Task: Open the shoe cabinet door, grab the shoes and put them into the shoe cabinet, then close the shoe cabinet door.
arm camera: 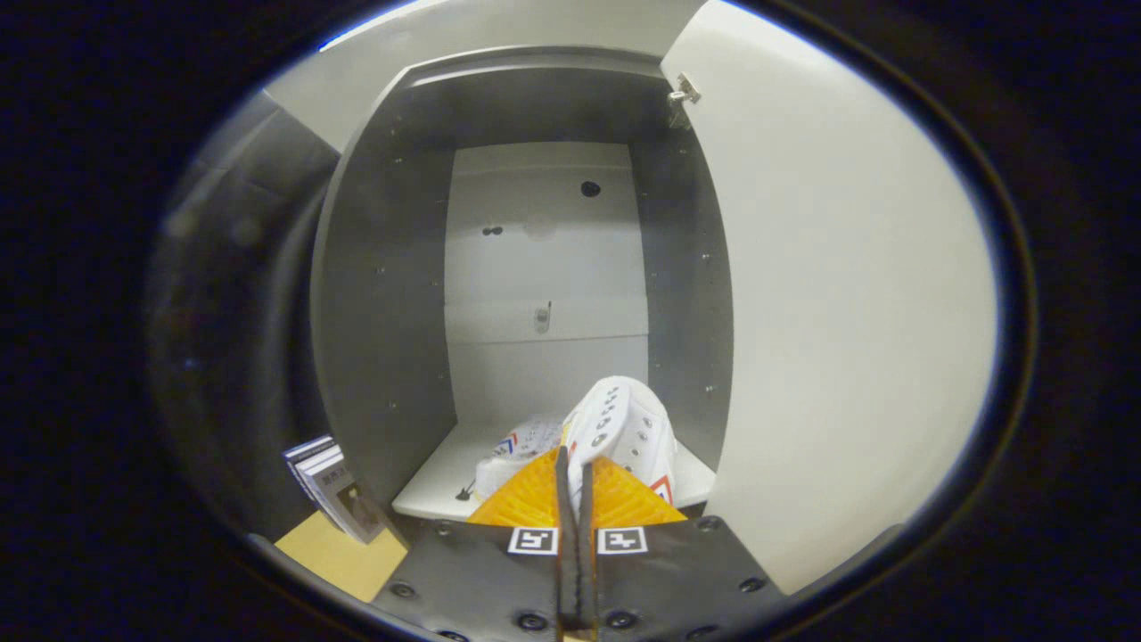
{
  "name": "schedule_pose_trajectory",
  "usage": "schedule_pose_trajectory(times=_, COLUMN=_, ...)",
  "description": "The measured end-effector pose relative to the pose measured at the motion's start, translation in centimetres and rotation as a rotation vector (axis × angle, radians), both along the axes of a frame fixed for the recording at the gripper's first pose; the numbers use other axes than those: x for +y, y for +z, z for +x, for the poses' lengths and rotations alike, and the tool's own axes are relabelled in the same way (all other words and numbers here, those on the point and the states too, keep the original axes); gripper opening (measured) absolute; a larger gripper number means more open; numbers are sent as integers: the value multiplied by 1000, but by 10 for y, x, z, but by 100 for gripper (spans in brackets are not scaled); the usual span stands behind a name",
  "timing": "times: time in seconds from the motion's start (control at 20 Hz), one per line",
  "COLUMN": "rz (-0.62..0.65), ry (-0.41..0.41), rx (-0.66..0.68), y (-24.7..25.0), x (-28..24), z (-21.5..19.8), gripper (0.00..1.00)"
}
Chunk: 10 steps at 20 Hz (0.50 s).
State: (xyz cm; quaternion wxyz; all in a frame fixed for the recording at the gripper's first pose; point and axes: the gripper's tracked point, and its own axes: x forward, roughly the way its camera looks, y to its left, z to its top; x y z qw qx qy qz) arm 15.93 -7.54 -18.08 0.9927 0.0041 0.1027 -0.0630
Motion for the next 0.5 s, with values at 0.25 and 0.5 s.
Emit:
schedule_pose_trajectory(times=0.25, rz=-5, ry=-14, rx=4, y=-8, x=-17, z=62, gripper=2)
schedule_pose_trajectory(times=0.5, rz=-34, ry=-27, rx=63, y=-40, x=-33, z=112, gripper=2)
